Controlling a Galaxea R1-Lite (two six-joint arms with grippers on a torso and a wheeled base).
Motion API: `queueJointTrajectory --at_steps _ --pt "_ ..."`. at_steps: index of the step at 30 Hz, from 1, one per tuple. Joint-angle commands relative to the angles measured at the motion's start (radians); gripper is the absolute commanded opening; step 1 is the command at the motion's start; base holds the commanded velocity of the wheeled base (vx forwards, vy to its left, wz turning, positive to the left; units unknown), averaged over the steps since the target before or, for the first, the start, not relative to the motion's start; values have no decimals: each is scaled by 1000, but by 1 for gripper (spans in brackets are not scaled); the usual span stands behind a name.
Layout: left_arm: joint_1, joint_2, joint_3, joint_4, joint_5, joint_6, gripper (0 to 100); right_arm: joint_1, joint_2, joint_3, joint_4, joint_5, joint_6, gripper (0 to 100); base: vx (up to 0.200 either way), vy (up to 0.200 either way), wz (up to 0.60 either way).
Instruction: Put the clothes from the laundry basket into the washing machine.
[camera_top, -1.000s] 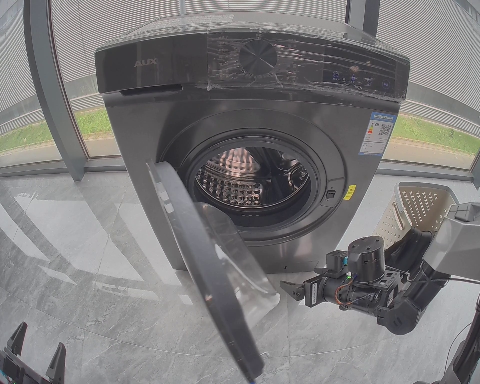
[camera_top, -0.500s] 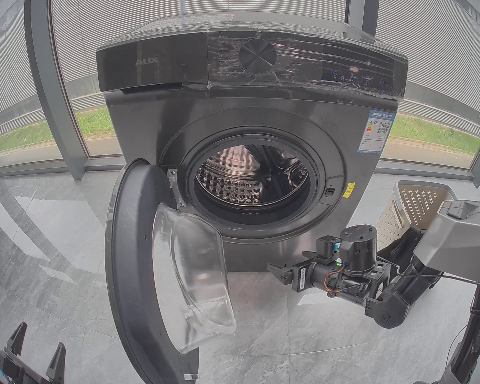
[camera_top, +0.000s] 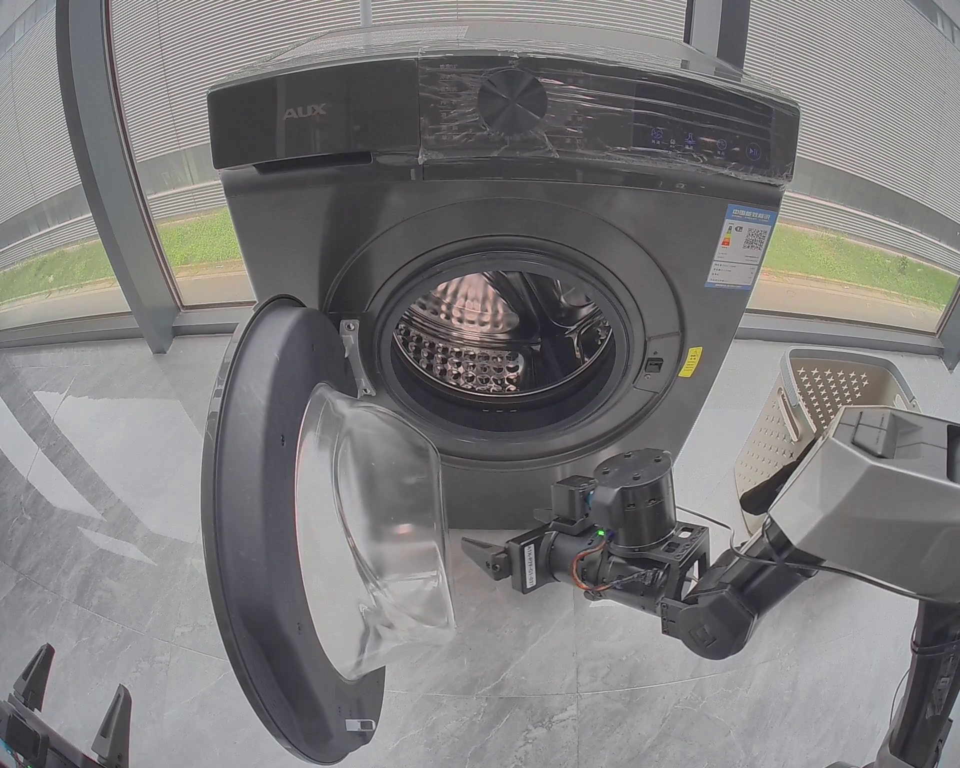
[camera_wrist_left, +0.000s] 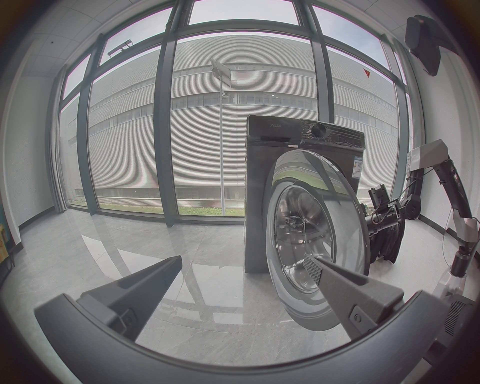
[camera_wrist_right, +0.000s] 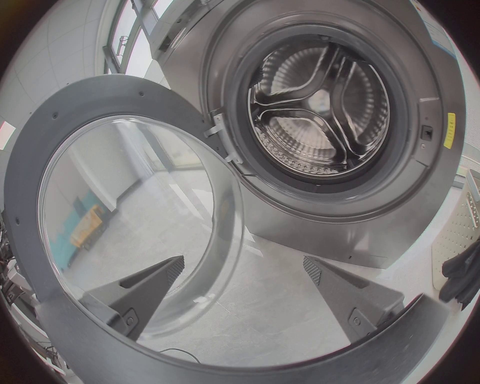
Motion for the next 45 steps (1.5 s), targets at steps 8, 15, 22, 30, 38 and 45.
queueJointTrajectory --at_steps 8,15,22,30,38,45 --pt "0 -18 18 0 0 0 100 76 101 -102 -16 -1 11 100 0 0 0" --pt "2 -18 18 0 0 0 100 96 136 -176 -16 -2 27 100 0 0 0" --pt "2 -18 18 0 0 0 100 93 195 -297 1 -1 32 100 0 0 0" --pt "2 -18 18 0 1 0 100 107 265 -427 38 -11 40 100 0 0 0" --pt "2 -18 18 0 0 0 100 93 251 -400 28 -33 73 100 0 0 0" --pt "2 -18 18 0 1 0 100 15 -8 -159 30 -79 17 100 0 0 0"
